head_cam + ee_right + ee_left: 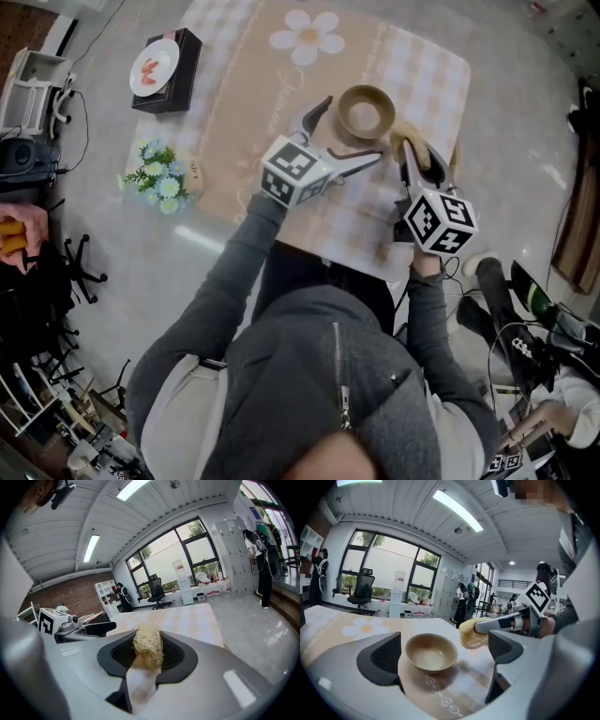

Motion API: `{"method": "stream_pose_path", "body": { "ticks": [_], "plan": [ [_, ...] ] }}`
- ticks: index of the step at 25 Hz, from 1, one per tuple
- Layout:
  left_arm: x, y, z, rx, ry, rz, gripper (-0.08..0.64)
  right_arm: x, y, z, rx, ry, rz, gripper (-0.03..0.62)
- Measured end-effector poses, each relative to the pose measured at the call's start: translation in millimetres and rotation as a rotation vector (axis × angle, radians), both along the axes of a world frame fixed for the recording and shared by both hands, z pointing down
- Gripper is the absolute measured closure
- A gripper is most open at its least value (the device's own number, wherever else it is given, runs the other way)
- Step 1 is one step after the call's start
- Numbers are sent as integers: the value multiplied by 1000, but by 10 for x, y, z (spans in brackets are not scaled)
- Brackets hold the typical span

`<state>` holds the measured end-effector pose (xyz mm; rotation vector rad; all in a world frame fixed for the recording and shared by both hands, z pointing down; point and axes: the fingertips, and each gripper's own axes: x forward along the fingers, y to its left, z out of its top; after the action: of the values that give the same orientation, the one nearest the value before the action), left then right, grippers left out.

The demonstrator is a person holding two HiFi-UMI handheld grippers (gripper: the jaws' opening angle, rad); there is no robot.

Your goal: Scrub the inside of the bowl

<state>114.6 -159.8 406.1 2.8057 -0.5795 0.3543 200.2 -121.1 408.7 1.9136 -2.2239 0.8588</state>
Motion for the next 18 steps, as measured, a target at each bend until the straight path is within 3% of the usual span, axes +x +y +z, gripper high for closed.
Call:
{"method": "stream_pose_path", "body": {
  "ticks": [3, 18],
  "plan": [
    [43, -40, 77, -1, -37, 34, -38, 26, -19, 13, -6, 7, 3, 480],
    [206, -227, 453, 35, -177, 95, -38, 122, -125, 125, -39, 16, -9, 480]
  ]
}}
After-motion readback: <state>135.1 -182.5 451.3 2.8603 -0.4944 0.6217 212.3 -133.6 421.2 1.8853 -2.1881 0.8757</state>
